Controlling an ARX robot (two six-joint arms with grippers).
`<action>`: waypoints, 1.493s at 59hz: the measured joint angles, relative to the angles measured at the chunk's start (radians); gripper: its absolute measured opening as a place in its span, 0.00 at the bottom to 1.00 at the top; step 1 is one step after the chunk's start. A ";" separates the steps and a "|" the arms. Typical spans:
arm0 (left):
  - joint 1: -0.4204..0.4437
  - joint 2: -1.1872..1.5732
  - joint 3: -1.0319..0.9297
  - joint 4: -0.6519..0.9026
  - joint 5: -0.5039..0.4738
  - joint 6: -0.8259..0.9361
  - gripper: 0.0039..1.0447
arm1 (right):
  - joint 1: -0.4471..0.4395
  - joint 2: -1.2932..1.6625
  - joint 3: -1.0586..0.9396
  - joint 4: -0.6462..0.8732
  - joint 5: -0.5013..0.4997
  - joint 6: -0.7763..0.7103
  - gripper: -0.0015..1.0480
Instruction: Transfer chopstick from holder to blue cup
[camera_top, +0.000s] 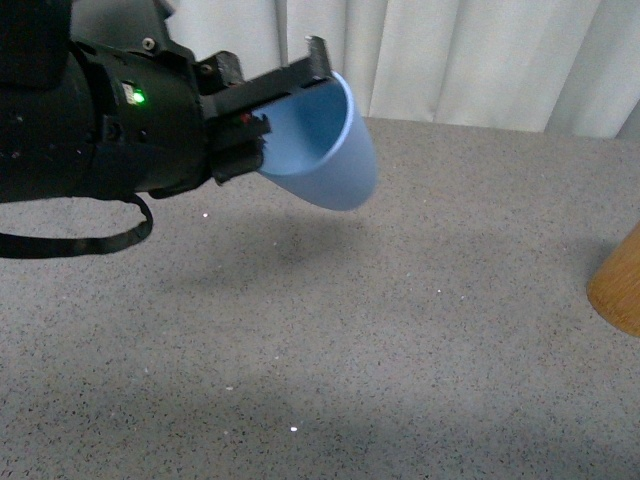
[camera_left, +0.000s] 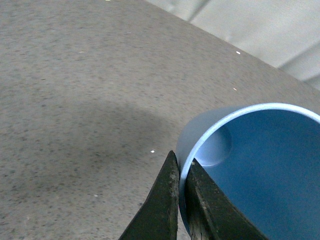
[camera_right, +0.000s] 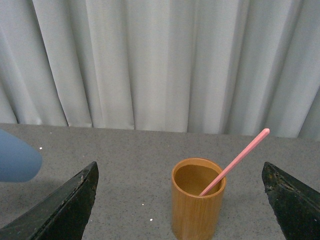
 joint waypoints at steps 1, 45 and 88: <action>-0.013 -0.002 -0.003 0.000 0.000 0.010 0.03 | 0.000 0.000 0.000 0.000 0.000 0.000 0.91; -0.131 0.128 -0.001 -0.064 -0.131 0.050 0.03 | 0.000 0.000 0.000 0.000 0.000 0.000 0.91; -0.134 0.152 0.007 -0.102 -0.200 0.086 0.03 | 0.000 0.000 0.000 0.000 0.000 0.000 0.91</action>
